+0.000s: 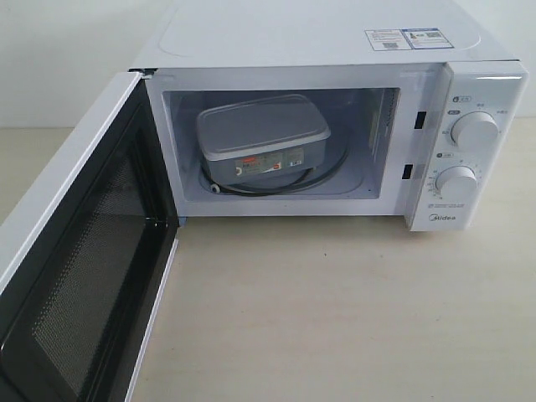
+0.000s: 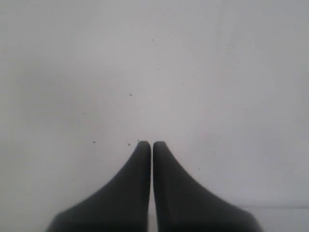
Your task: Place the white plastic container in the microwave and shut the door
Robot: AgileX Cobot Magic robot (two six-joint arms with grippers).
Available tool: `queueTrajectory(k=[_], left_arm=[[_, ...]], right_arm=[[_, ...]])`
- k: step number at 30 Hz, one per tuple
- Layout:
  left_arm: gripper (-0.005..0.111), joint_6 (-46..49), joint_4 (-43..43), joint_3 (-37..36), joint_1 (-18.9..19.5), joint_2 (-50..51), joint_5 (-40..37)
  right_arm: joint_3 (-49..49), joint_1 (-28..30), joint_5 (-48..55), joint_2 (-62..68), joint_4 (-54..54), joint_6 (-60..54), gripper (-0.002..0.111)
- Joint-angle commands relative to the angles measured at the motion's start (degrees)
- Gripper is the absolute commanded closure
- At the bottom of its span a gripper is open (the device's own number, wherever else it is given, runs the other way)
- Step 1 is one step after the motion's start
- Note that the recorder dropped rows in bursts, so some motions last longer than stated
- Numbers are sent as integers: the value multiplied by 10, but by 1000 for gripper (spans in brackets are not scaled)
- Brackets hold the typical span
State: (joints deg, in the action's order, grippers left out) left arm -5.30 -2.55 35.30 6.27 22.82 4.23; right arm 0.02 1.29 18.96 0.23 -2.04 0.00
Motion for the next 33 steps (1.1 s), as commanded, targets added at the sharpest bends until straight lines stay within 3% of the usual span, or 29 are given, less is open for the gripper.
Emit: queueTrajectory(k=[1,4,6,9,12,15,18,26,33], left_arm=[[103,2,2,16,-2,24,-89],[103,35,2,54,-2,48,-204],[103,124,22,90,-2,69,-298],[103,315,116,150,-2,107,-481],[103,406,247,181,-2,152,-617],[103,469,347,182,-2,200,-696],[103,518,360,180,-2,241,-735],[103,572,399,180,-2,326,-742],[103,562,338,180,-2,338,-711]], right_arm=[[0,2,-2,-2,0,0,109],[0,2,-2,-2,0,0,109],[0,2,-2,-2,0,0,109],[0,2,-2,-2,0,0,109],[0,2,-2,-2,0,0,109],[0,2,-2,-2,0,0,109],[0,2,-2,-2,0,0,109],[0,2,-2,-2,0,0,109],[0,2,-2,-2,0,0,109]])
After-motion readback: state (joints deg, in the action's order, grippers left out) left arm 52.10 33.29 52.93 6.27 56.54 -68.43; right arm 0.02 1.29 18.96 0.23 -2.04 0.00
